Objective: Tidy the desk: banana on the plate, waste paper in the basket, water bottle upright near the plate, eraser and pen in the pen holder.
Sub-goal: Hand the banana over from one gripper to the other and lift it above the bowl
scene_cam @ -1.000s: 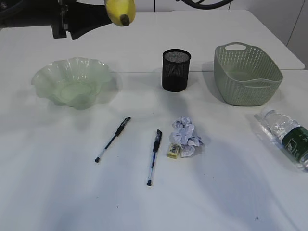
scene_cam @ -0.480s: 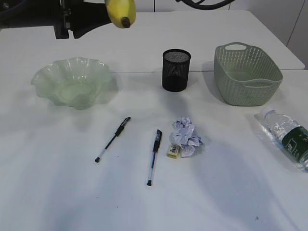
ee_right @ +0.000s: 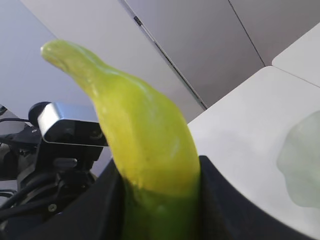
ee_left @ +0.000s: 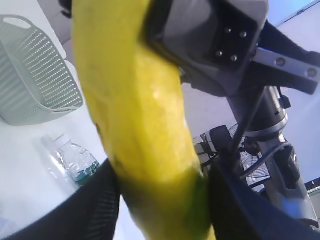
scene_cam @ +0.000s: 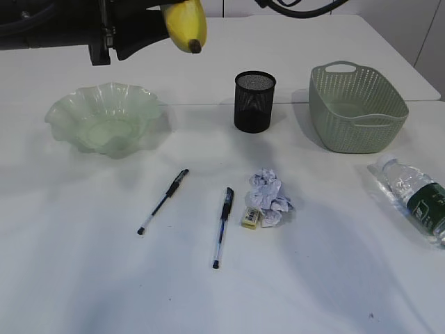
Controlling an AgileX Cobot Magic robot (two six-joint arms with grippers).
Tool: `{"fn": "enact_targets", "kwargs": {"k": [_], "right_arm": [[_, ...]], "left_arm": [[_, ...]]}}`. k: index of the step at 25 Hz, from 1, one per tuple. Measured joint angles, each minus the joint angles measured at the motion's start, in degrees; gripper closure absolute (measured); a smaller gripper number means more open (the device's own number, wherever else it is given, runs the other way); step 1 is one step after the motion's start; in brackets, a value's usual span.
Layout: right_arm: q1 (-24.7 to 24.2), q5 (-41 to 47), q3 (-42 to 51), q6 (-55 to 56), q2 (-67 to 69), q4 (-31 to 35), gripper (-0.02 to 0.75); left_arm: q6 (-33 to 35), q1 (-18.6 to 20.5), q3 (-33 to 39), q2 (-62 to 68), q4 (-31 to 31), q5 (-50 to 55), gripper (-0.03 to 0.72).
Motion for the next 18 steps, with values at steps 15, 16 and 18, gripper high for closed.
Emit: {"fn": "enact_targets", "kwargs": {"k": [15, 16, 18], "right_arm": [[0.0, 0.0, 0.0, -0.6, 0.0, 0.2, 0.468], [0.0, 0.0, 0.0, -0.6, 0.0, 0.2, 0.468], [0.0, 0.0, 0.0, -0.7, 0.0, 0.2, 0.467]], "left_arm": [[-1.0, -0.1, 0.0, 0.0, -0.3, -0.2, 0.396], [-1.0, -0.1, 0.0, 0.0, -0.3, -0.2, 0.398], [-1.1, -0.1, 0.0, 0.0, -0.3, -0.2, 0.399]]}}
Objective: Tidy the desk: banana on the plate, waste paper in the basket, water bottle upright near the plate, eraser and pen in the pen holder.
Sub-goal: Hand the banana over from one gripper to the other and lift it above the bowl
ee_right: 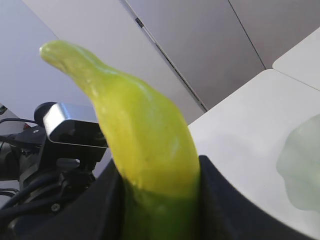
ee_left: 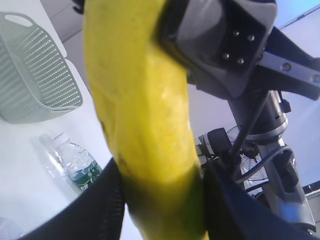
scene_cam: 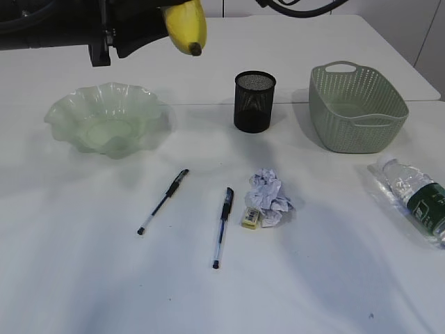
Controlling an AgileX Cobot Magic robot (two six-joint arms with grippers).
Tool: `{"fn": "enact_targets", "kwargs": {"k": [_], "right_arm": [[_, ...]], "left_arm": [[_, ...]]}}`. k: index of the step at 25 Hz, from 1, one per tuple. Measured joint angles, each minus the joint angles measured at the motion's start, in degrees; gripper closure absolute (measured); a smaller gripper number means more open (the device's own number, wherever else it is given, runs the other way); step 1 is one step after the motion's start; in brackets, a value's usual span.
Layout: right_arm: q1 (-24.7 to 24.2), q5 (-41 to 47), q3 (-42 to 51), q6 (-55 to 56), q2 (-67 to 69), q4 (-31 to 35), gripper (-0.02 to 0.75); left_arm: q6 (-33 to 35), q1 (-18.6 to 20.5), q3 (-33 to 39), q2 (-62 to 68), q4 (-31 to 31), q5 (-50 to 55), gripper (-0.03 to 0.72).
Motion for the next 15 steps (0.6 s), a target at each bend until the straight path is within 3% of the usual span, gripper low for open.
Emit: {"fn": "enact_targets", "kwargs": {"k": [15], "right_arm": [[0.0, 0.1, 0.0, 1.1, 0.0, 0.4, 0.37]], "left_arm": [[0.6, 0.0, 0.0, 0.2, 0.1, -0.6, 0.405]]}}
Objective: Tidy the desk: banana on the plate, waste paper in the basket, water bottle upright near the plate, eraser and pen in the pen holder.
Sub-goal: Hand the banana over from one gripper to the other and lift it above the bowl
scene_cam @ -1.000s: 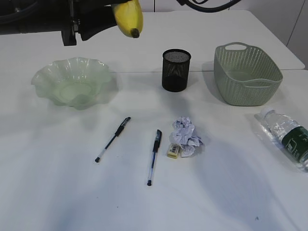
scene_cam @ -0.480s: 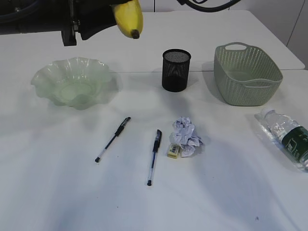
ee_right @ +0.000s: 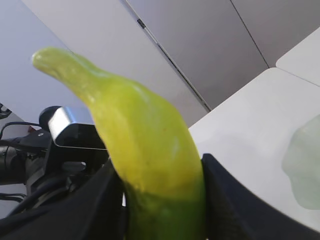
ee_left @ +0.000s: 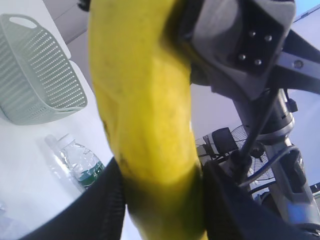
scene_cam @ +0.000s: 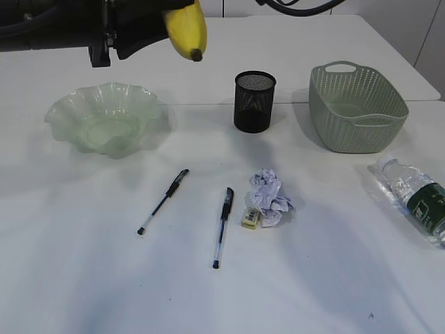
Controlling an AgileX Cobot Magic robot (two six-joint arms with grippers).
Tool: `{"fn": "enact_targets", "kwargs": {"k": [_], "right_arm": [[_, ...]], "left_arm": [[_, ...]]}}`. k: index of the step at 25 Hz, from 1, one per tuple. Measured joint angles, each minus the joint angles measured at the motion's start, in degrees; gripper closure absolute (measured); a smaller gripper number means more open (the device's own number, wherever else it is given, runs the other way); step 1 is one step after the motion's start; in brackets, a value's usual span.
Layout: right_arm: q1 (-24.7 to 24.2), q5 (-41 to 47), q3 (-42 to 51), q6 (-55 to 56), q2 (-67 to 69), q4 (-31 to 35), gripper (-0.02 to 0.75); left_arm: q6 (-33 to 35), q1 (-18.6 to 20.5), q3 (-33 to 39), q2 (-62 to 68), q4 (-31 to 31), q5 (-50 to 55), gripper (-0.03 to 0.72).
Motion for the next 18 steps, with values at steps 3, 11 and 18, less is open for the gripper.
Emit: {"fn": "enact_targets", "kwargs": {"k": [3, 11, 18], "right_arm": [[0.0, 0.0, 0.0, 0.7, 0.0, 0.3, 0.349], [0.1, 0.0, 0.0, 1.0, 0.0, 0.5, 0.343], [0.2, 0.0, 0.0, 1.5, 0.0, 0.5, 0.303]], "left_arm": [[0.6, -0.1, 0.0, 0.0, 0.3, -0.6, 0.405], [1.0, -0.2, 0.0, 0.0, 0.3, -0.8, 0.408], [1.2, -0.3, 0.0, 0.0, 0.8, -0.9, 0.414]]}}
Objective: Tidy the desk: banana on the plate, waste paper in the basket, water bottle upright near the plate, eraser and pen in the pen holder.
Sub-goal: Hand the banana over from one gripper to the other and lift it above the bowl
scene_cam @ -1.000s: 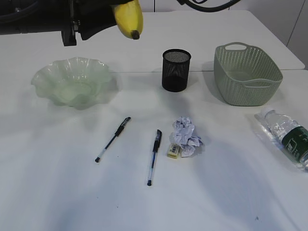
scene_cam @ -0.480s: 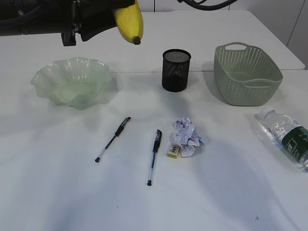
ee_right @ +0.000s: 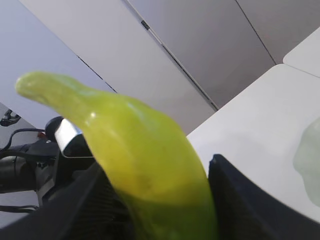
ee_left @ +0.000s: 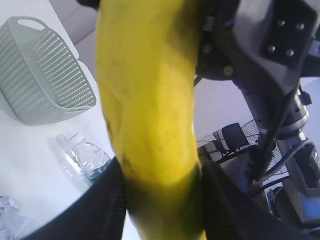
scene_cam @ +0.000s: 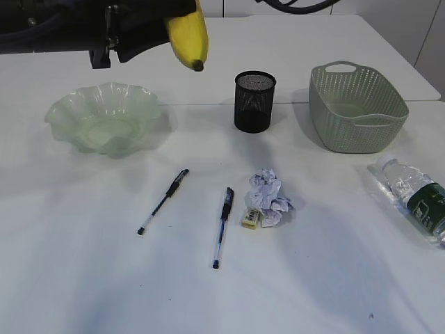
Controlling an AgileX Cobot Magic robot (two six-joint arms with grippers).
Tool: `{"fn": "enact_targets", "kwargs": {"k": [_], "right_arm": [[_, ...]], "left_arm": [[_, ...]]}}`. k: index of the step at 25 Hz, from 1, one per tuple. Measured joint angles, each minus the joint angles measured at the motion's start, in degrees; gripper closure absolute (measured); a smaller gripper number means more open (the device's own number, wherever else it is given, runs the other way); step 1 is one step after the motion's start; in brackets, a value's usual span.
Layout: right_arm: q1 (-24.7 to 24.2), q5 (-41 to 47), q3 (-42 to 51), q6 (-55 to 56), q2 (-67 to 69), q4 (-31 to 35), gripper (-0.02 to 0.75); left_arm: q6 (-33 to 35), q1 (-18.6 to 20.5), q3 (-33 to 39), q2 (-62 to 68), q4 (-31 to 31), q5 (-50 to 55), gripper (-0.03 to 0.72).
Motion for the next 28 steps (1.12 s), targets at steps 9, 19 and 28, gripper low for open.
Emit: {"fn": "enact_targets", "kwargs": {"k": [9, 19, 28], "right_arm": [[0.1, 0.0, 0.0, 2.1, 0.0, -0.4, 0.225], [0.1, 0.0, -0.1, 2.6, 0.0, -3.2, 0.22], [0.1, 0.0, -0.1, 2.8, 0.0, -3.6, 0.22]], "left_arm": [[0.1, -0.2, 0.0, 0.1, 0.9, 0.0, 0.417], [0.1, 0.5, 0.0, 0.2, 0.9, -0.1, 0.417], [0.1, 3.7, 0.0, 0.2, 0.9, 0.0, 0.42]]}}
